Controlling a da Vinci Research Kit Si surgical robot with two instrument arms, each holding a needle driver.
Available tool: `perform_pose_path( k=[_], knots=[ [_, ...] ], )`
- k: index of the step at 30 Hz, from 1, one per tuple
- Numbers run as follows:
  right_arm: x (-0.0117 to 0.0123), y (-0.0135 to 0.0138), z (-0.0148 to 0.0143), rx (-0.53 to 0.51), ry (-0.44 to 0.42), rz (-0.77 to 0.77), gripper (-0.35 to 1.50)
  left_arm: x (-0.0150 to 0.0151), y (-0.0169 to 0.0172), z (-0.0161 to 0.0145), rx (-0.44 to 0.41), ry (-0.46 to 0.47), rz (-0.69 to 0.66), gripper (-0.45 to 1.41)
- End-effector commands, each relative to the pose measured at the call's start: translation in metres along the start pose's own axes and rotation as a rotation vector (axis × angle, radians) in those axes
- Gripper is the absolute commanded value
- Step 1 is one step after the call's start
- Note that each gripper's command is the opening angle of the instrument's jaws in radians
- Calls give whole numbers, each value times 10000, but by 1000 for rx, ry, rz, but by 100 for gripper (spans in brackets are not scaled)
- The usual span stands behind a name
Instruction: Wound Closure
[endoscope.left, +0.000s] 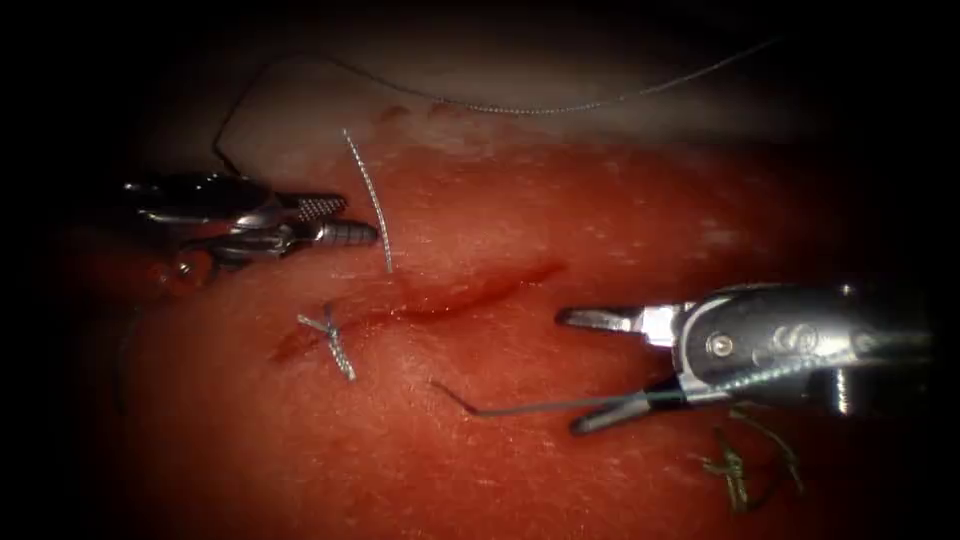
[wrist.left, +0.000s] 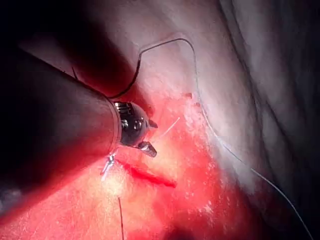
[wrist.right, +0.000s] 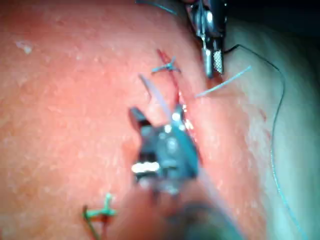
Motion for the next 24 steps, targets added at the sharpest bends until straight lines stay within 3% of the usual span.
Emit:
perform_pose_path(
  k=[1, 5, 6, 8, 11, 14, 15, 18, 24],
  knots=[
    [-6, 4, 10, -3, 14, 3, 129, -11, -3, 5, -13, -5, 9, 65],
    [-19, 25, 22, -54, 7, 11, 129, -31, -4, -13, -25, -15, 18, 52],
    [-23, 34, 33, -75, 0, 16, 129, -41, -1, -21, -5, -21, 19, 42],
    [-25, 49, 52, -113, -10, 27, 129, -49, 6, -30, -10, -26, 16, 42],
    [-26, 78, 88, -180, 3, 185, 129, -53, 38, -46, -25, -31, 59, 42],
    [-29, 91, 108, -204, 11, 349, 128, -54, 63, -54, -50, -14, 106, 41],
    [-35, 94, 122, -194, 26, 504, 126, -57, 89, -60, -68, 1, 148, 40],
    [-53, 93, 141, -145, 42, 681, 123, -70, 123, -65, -87, 4, 186, 40],
    [-90, 100, 163, -125, 63, 895, 118, -100, 174, -68, -133, -30, 245, 38]
  ],
)
